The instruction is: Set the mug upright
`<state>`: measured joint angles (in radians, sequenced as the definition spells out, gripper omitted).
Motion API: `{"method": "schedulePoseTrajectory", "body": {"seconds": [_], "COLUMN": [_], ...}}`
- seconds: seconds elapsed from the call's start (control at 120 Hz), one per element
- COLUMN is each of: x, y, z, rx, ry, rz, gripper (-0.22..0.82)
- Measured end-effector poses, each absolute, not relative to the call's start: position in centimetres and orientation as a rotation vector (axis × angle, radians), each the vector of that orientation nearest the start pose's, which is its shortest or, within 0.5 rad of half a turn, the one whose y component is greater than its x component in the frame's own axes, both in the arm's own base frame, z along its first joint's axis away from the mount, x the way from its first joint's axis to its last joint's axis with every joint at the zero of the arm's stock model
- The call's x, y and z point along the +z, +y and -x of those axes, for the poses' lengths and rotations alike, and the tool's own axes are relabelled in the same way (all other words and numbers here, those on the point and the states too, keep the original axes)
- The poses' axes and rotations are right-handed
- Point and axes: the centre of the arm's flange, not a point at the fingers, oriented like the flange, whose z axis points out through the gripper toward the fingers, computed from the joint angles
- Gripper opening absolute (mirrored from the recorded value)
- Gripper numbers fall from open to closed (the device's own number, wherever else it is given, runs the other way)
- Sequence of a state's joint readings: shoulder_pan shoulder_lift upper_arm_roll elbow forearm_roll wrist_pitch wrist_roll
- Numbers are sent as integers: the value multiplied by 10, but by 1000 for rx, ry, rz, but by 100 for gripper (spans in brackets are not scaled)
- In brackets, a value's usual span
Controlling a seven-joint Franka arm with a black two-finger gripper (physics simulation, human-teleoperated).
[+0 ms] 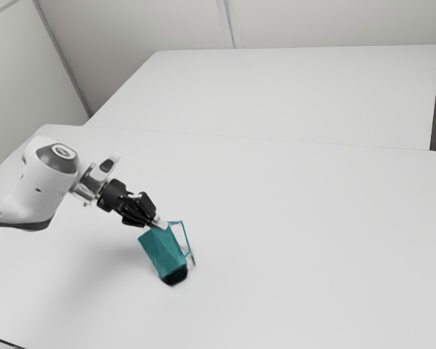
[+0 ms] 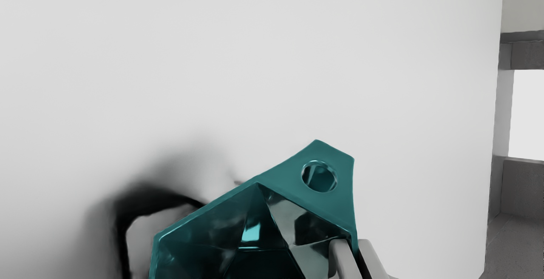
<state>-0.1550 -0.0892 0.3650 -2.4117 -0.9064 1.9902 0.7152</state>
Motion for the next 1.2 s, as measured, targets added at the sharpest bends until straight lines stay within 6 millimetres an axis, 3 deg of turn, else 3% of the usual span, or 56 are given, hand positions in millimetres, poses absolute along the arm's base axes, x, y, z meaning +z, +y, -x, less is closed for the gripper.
{"method": "schedulePoseTrajectory", "body": {"seconds": [0.567,1.017,1.2], "x": [381,430,444], "y": [29,15,-4], "z": [-462,-483,-489], "rx": [99,68,28], "ry": [7,-155,-236], "rz": [-2329,-2583,-2720], "gripper": [-18,-18,-18]}}
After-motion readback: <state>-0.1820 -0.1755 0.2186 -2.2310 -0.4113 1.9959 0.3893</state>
